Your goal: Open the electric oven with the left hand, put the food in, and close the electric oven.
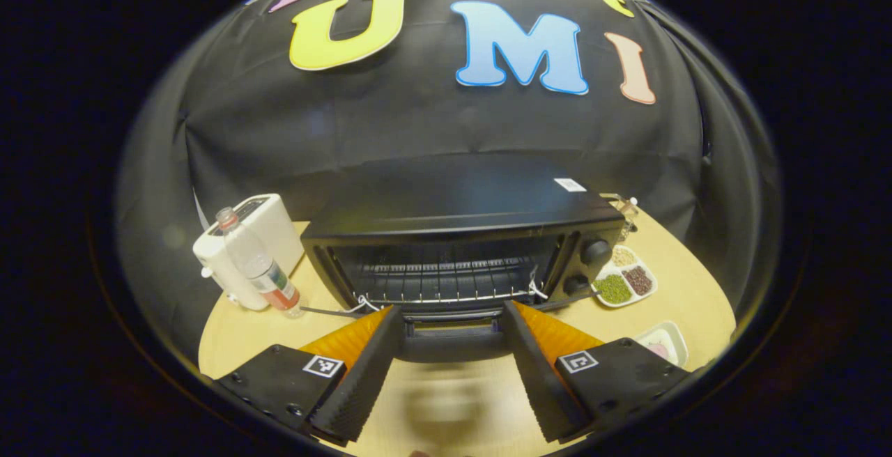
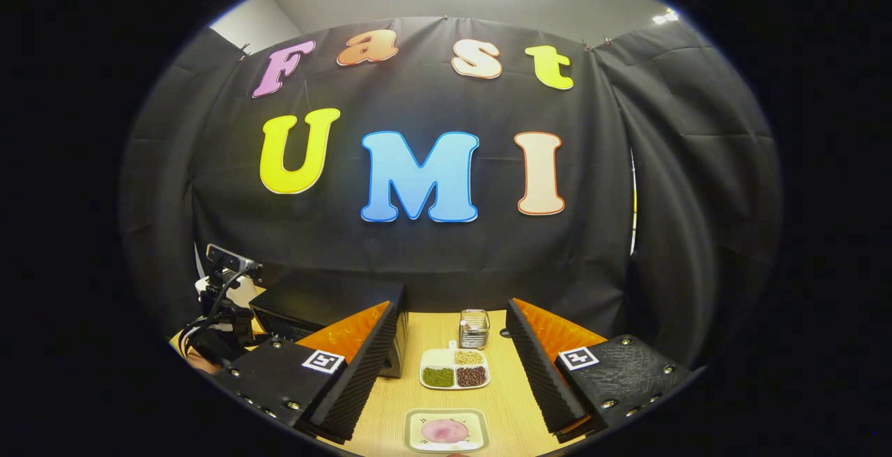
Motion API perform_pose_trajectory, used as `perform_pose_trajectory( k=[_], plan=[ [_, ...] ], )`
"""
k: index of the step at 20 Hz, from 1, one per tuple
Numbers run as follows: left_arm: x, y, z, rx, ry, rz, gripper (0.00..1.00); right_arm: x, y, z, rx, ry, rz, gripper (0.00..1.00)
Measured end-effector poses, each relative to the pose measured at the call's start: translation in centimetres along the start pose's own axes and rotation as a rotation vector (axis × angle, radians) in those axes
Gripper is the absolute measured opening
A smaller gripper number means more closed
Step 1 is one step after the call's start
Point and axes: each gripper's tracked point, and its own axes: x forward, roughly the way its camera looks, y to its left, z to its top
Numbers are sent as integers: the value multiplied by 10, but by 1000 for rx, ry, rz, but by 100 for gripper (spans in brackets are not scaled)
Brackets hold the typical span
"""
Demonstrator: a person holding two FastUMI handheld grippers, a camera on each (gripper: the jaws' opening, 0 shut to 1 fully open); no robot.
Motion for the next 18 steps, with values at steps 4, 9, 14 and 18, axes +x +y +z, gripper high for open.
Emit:
perform_pose_trajectory(
  k=[4,9,14,18],
  plan=[
    [-10,-2,-30,5,40,5,98,-6,-4,-5,-10,12,-4,96],
    [-13,-4,-70,19,91,-2,98,-12,-12,-12,-8,31,-15,96],
    [-14,2,-105,-23,167,-7,98,-14,-15,-17,-3,40,-9,96],
    [-36,17,-46,-59,29,13,98,-4,-23,-35,21,99,3,96]
  ],
)
